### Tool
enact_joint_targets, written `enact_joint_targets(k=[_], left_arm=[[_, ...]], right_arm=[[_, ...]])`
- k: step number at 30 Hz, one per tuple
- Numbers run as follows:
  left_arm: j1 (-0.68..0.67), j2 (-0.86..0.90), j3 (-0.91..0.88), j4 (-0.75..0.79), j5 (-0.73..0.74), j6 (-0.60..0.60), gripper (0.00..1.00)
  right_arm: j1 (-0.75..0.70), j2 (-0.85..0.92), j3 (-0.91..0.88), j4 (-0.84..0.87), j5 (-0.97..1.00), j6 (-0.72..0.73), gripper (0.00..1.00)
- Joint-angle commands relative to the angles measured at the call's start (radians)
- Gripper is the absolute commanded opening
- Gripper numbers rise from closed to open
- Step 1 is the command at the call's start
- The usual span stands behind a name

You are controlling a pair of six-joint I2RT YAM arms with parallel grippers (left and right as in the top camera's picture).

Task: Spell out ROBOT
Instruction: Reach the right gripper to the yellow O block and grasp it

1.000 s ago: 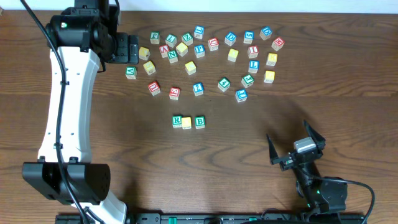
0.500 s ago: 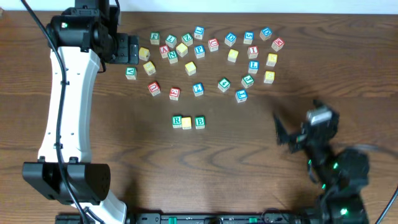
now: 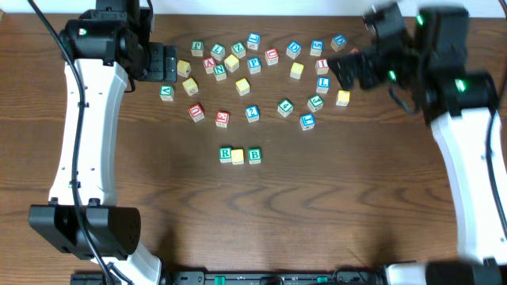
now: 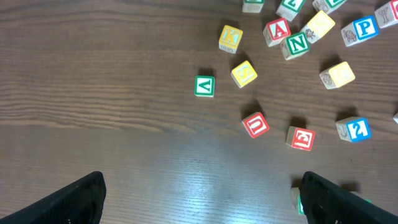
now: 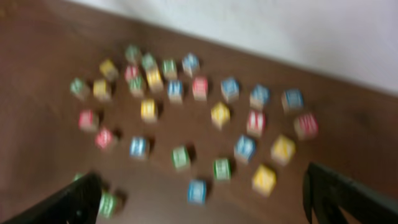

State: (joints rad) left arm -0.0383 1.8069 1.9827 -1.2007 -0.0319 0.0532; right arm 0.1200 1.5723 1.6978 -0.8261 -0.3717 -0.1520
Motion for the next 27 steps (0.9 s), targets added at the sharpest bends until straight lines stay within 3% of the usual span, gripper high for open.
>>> enact_joint_targets(k=[1,5,8,9,16,19,20,21,24,27], left_arm=[[0.001,0.003,-0.002,-0.003,-0.005,0.010,0.97],[0.001,0.003,-0.002,-0.003,-0.005,0.010,0.98],[0.001,0.003,-0.002,-0.003,-0.005,0.010,0.98],[0.001,0.003,-0.002,-0.003,-0.005,0.010,0.98],[0.001,0.003,-0.002,-0.003,-0.005,0.010,0.98],[0.001,0.003,-0.002,-0.003,-0.005,0.010,0.98],[0.001,0.003,-0.002,-0.003,-0.005,0.010,0.98],[0.001,0.003,-0.002,-0.003,-0.005,0.010,0.98],[0.001,0.003,-0.002,-0.003,-0.005,0.010,0.98],[0.001,0.003,-0.002,-0.003,-0.005,0.010,0.98]], right_arm=[[0.033,0.116,0.137,0.024,-0.034,-0.020,0.99],[0.048,0.195,0.137,0.119,-0.118,-0.004,0.99],[0.083,0.266,0.148,0.169,-0.002,0.128,0.99],[0.118,0.335,0.196,0.154,0.095,0.214,0.99],[0.209,0.658,0.545,-0.033,0.341,0.397,0.99],[0.213,0.726,0.547,-0.013,0.406,0.491,0.99],[0.213,0.746,0.547,-0.009,0.417,0.507,0.95],[0.213,0.771,0.547,-0.004,0.423,0.529,0.83],[0.213,0.819,0.547,0.013,0.460,0.578,0.70],[0.213,0.857,0.547,0.029,0.460,0.584,0.64]])
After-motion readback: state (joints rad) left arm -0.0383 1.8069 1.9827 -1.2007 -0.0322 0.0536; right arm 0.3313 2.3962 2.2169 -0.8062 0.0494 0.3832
